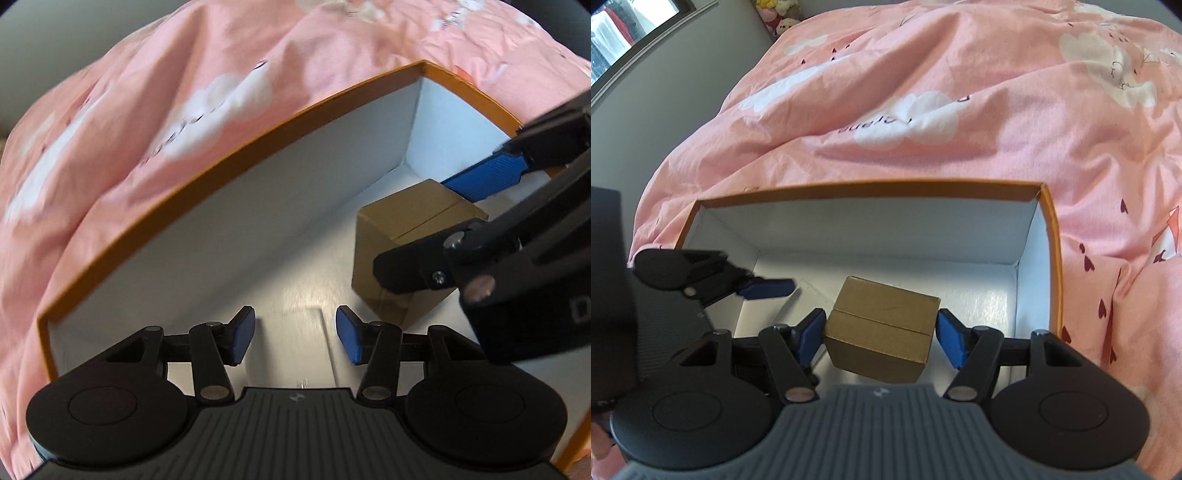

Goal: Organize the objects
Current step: 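Lower the brown cube into the orange box corner with the right gripper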

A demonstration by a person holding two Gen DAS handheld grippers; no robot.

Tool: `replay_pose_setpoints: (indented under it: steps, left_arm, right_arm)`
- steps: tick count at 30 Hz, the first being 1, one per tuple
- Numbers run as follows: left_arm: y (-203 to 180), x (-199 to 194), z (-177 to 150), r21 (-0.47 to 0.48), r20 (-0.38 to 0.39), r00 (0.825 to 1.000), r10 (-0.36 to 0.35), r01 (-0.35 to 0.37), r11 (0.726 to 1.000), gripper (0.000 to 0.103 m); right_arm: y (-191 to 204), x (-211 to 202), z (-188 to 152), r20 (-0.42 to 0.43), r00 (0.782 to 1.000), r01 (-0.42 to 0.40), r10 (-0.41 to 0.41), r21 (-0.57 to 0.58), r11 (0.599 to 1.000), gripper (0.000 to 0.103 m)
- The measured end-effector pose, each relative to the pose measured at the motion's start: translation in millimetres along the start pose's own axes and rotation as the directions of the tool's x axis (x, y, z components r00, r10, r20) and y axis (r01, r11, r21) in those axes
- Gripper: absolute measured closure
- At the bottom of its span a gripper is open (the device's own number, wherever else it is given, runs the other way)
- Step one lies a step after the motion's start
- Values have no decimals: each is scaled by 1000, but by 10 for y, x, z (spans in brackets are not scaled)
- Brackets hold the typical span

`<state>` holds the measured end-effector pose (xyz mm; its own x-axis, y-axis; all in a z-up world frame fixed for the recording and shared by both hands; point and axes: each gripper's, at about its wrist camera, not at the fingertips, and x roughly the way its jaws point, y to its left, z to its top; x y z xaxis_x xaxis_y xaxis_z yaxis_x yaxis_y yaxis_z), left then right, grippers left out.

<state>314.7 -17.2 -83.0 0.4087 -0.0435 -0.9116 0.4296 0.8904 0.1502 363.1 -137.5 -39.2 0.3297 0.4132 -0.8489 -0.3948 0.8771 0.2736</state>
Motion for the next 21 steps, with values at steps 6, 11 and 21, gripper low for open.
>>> replay_pose_setpoints:
  steps: [6,11,21]
  left_arm:
    - [10,168,67,57,-10,999,-49,50,997,51]
    - [31,246,44,82,-49,998,-33,37,996,62]
    - [141,282,-102,124,-120,988,92,-77,989,69]
  right_arm:
    - [-38,10,64,4,1000,-6,6,14,1000,36]
    - [-38,91,62,-7,1000,-3,3,11,1000,36]
    - [-29,228,52,-35,999,0,1,25,1000,36]
